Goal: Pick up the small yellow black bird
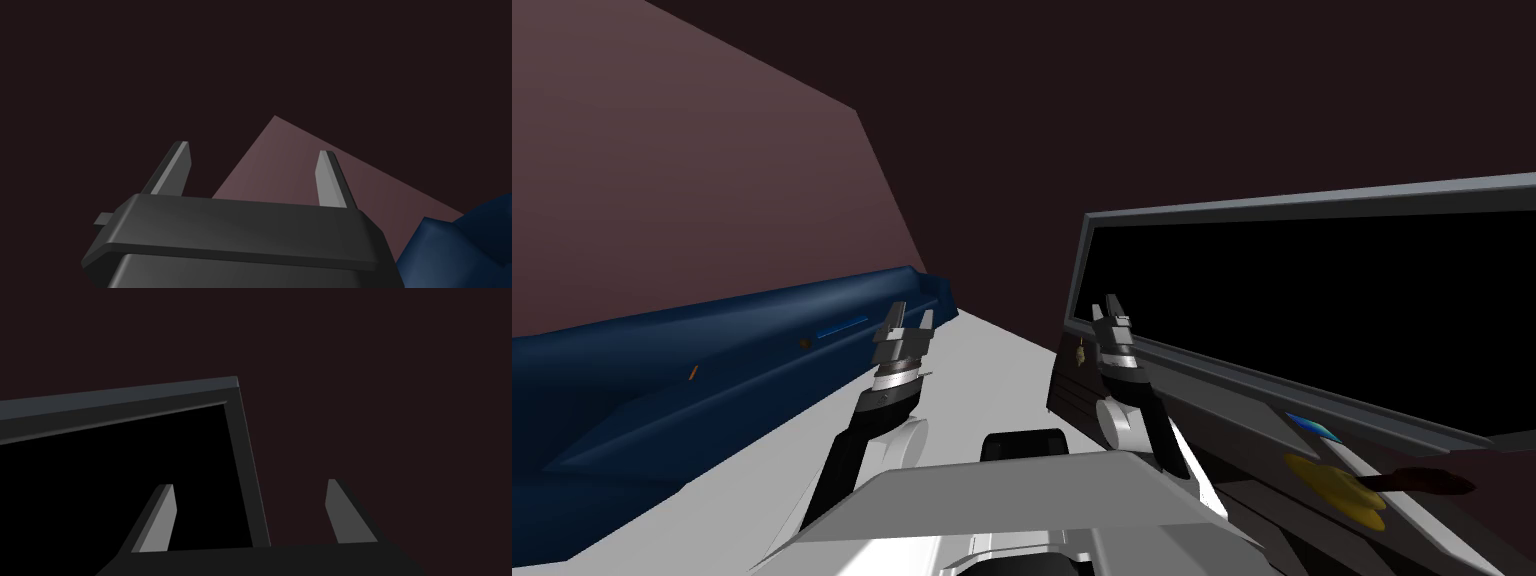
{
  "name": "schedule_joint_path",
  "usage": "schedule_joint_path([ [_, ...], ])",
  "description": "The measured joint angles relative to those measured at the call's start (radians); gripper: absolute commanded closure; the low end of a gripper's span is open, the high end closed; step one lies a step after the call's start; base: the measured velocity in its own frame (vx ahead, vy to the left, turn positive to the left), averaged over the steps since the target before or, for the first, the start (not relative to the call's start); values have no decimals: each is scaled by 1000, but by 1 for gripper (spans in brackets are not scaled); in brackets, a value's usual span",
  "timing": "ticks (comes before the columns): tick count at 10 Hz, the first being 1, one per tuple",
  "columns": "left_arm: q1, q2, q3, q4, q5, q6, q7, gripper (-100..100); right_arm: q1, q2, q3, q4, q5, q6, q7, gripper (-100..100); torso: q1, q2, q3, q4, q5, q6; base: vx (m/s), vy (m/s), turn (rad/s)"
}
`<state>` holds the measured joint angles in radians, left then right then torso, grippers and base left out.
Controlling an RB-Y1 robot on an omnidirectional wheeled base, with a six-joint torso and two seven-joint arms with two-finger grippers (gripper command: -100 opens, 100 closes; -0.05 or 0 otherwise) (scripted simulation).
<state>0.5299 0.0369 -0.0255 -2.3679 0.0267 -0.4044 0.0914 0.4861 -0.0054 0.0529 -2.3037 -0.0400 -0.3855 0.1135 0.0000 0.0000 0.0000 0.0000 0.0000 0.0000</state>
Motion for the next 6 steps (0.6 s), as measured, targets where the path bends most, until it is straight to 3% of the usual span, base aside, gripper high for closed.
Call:
schedule_joint_path([
  [4, 0, 0, 0, 0, 0, 0, 0, 0, -46, -73, -1, 82, -42, 50, -53, -100, 0, -1, 0, 0, 0, 0, 3, 0, -3],
  [6, 0, 0, 0, 0, 0, 0, 0, 0, -84, -112, -24, 129, -86, 97, -107, -100, -1, -1, -1, 0, 0, 0, 5, -1, -8],
])
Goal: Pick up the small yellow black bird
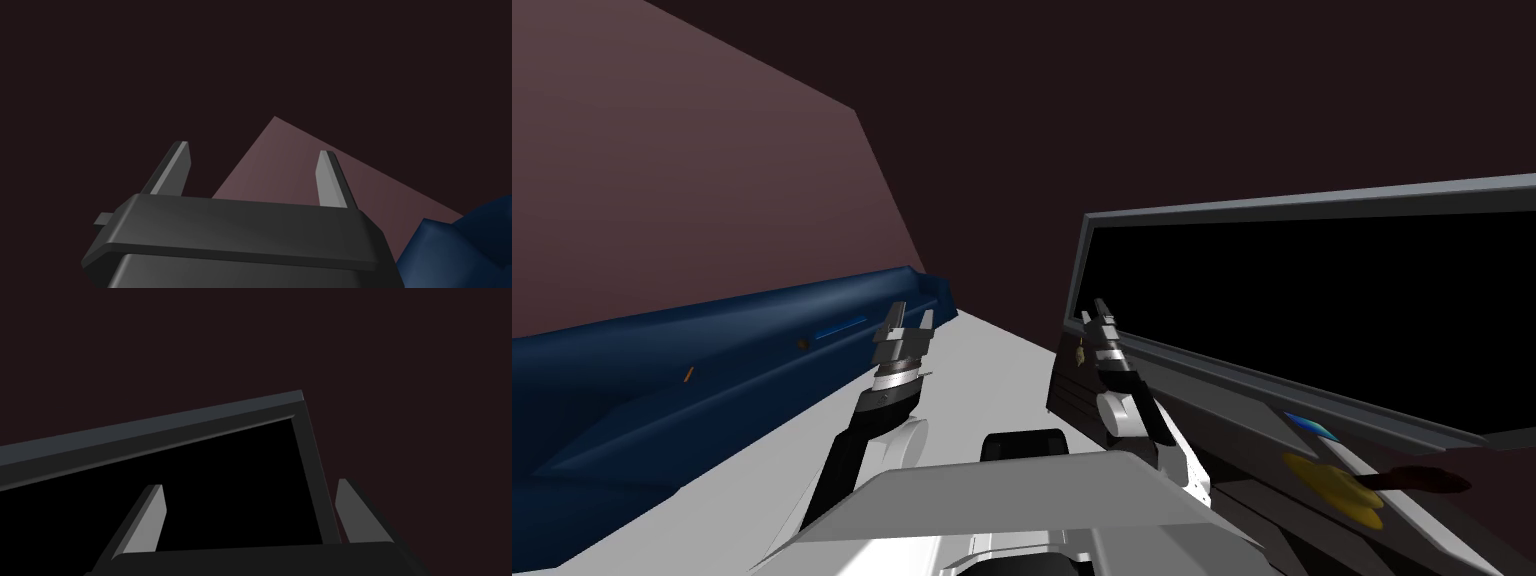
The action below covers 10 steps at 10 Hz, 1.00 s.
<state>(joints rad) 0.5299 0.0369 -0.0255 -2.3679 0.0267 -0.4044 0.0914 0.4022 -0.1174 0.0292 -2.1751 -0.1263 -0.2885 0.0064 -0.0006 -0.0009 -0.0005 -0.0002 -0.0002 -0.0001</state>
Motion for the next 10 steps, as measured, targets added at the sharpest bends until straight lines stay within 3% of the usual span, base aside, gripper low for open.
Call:
schedule_joint_path([
  [6, 0, 0, 0, 0, 0, 0, 0, 0, -102, -50, -25, 166, -126, 138, -158, -100, 0, 0, 0, 0, 0, 0, 7, -2, -13],
  [10, 0, 0, 0, 0, 0, 0, 0, 0, -173, -42, -30, 280, -198, 222, -247, -100, 1, 0, 0, 0, 0, 0, 10, 1, -12],
])
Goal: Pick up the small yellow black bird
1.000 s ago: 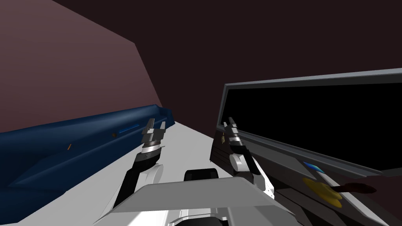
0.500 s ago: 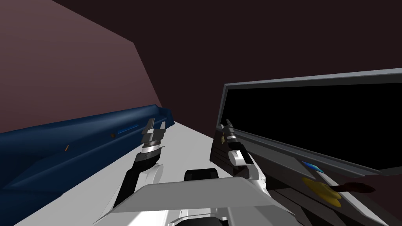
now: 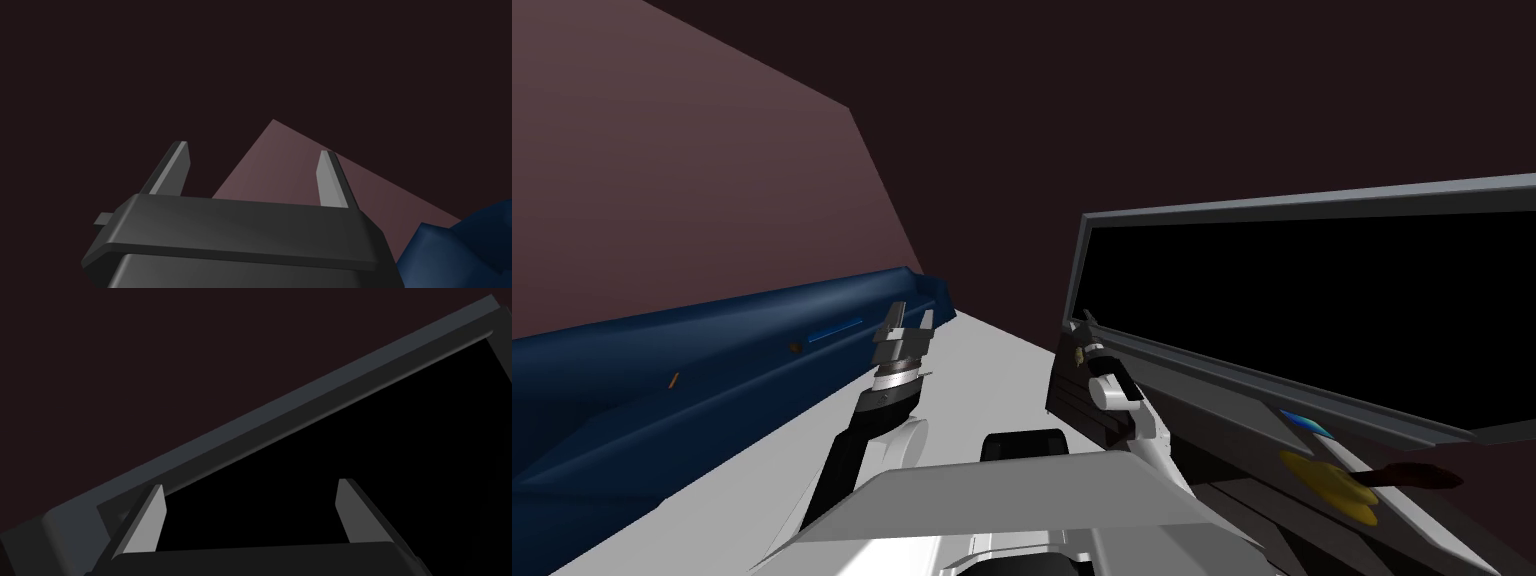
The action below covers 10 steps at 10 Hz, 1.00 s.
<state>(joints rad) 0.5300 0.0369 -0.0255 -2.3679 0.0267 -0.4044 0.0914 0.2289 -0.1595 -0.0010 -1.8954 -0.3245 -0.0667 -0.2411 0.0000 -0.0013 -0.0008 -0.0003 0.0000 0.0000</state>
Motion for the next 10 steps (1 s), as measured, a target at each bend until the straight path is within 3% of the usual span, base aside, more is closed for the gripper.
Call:
schedule_joint_path([
  [10, 0, 0, 0, 0, 0, 0, 0, 0, -129, -18, -46, 226, -154, 180, -222, -100, 0, 0, 0, 0, 0, 0, 14, 1, -18],
])
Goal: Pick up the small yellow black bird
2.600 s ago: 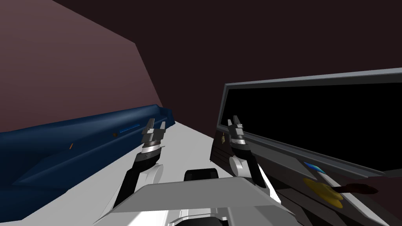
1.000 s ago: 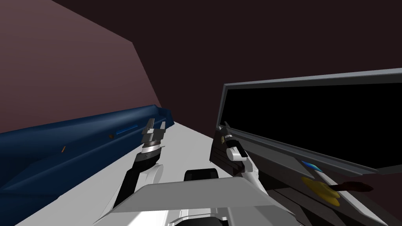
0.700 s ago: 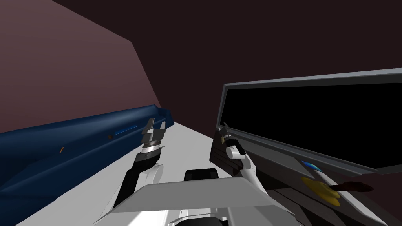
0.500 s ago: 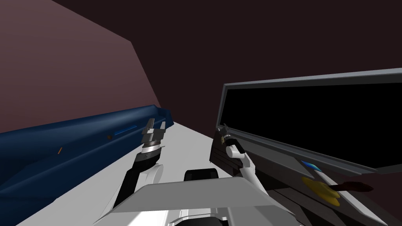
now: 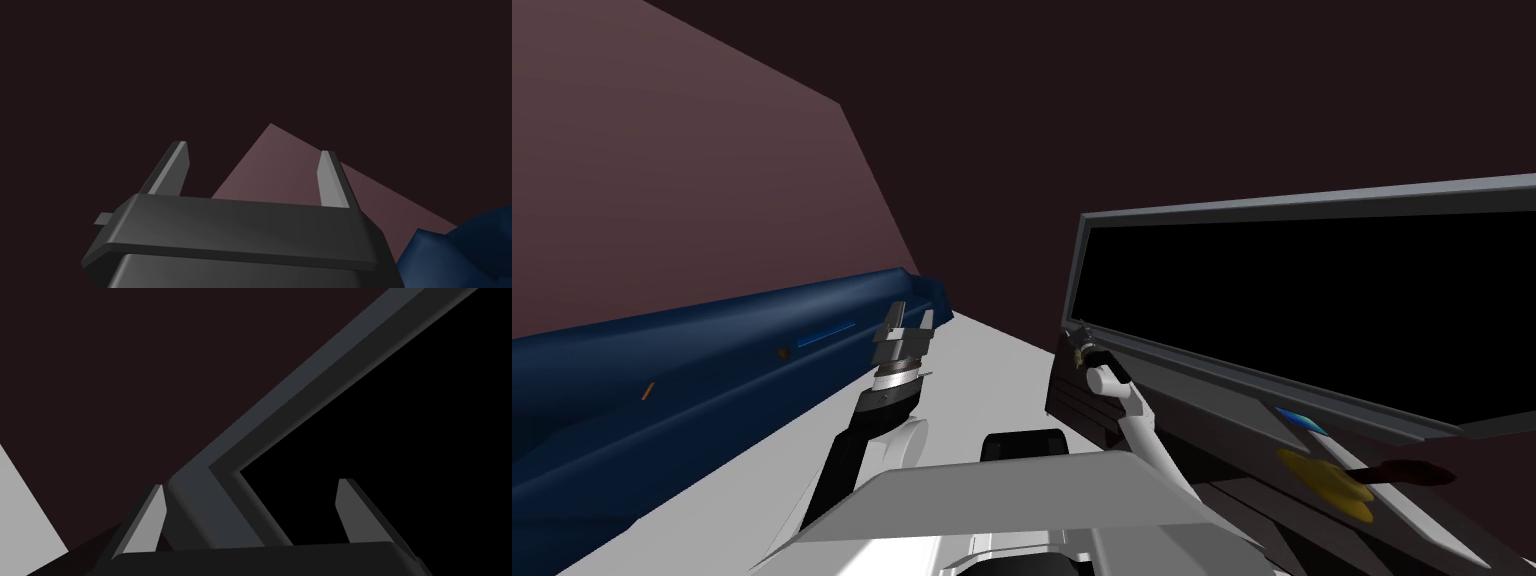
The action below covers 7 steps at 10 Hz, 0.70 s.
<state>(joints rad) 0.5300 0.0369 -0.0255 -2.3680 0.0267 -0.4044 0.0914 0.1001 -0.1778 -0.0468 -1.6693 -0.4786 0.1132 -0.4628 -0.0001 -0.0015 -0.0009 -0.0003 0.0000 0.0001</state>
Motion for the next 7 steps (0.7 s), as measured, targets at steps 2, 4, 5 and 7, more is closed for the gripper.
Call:
schedule_joint_path([
  [2, 0, 0, 0, 0, 0, 0, 0, 0, -19, 0, -12, 35, -27, 40, -42, -100, 0, 0, 0, 0, 0, 0, 19, 2, -24],
  [4, 0, 0, 0, 0, 0, 0, 0, 0, -46, -12, -18, 98, -62, 60, -89, -100, 0, 0, 0, 0, 0, 0, 26, -4, -54],
  [5, 0, 0, 0, 0, 0, 0, 0, 0, -69, -11, -30, 132, -83, 88, -118, -100, 0, -1, 0, 0, 0, 0, 29, 0, -17],
  [7, 0, 0, 0, 0, 0, 0, 0, 0, -83, -10, -42, 185, -110, 123, -171, -100, 0, 0, 0, 0, 0, 0, 22, 2, -32],
])
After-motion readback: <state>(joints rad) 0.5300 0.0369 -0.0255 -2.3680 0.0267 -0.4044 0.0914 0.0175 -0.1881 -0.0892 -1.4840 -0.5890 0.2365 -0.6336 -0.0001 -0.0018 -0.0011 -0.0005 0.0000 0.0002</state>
